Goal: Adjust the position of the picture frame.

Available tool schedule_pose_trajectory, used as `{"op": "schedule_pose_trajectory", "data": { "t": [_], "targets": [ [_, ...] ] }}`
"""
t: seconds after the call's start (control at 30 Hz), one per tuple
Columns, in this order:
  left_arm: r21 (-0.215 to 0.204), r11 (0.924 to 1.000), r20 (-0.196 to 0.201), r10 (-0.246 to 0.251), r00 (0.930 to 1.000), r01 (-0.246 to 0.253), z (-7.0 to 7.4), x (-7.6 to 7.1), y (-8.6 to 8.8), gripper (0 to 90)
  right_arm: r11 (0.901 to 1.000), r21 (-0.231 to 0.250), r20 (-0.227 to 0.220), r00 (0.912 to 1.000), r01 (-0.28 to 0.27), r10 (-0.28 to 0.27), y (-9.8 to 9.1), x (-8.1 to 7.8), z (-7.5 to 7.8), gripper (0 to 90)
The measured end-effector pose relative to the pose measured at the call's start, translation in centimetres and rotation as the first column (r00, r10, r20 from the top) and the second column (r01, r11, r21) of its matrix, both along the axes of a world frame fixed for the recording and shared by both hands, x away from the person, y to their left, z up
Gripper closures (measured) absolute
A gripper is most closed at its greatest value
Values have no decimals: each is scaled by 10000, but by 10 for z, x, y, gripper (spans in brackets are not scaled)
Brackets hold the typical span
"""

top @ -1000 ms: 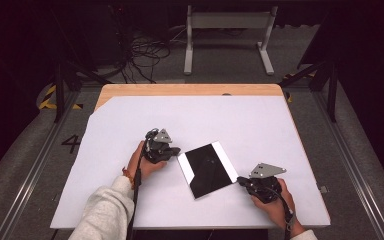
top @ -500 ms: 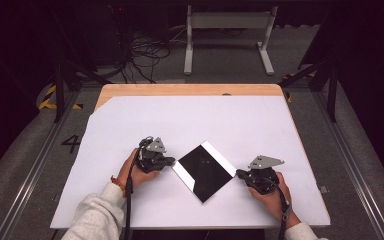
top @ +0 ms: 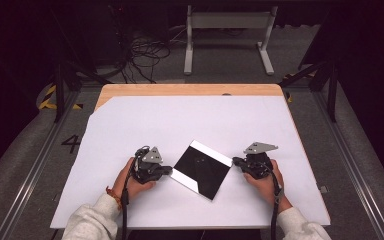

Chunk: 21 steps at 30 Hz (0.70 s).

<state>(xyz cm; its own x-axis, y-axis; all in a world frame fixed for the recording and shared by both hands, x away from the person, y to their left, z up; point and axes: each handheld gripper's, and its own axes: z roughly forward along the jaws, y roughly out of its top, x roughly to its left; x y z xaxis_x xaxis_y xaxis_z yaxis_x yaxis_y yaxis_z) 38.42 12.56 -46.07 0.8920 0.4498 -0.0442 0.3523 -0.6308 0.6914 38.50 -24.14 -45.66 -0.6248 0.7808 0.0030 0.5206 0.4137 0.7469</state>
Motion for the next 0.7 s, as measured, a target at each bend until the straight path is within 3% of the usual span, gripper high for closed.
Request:
{"op": "schedule_pose_trajectory", "data": {
  "t": [0.23, 0.4, 0.5, 0.7],
  "targets": [
    [43, 10000, 152, 36, 9999, -37, 0, -5, 0, 897, 9995, -271, 177, 9998, 129, -125, 5, 12, 1, 900],
    [82, 9999, 157, -73, 9999, 72, 0, -7, 0, 898, 9996, -256, 77, 9999, 89, -87, -3, 1, 3, 900],
    [-36, 9998, 47, -170, 9998, 170, -1, -8, 1, 899, 9995, -191, -33, 9996, -268, 268, -6, -10, 4, 900],
    [-89, 9997, -51, -228, 9997, 227, -1, -13, 1, 899, 9960, -229, -72, 9962, -867, 866, 9, -20, 1, 900]
  ]
}}
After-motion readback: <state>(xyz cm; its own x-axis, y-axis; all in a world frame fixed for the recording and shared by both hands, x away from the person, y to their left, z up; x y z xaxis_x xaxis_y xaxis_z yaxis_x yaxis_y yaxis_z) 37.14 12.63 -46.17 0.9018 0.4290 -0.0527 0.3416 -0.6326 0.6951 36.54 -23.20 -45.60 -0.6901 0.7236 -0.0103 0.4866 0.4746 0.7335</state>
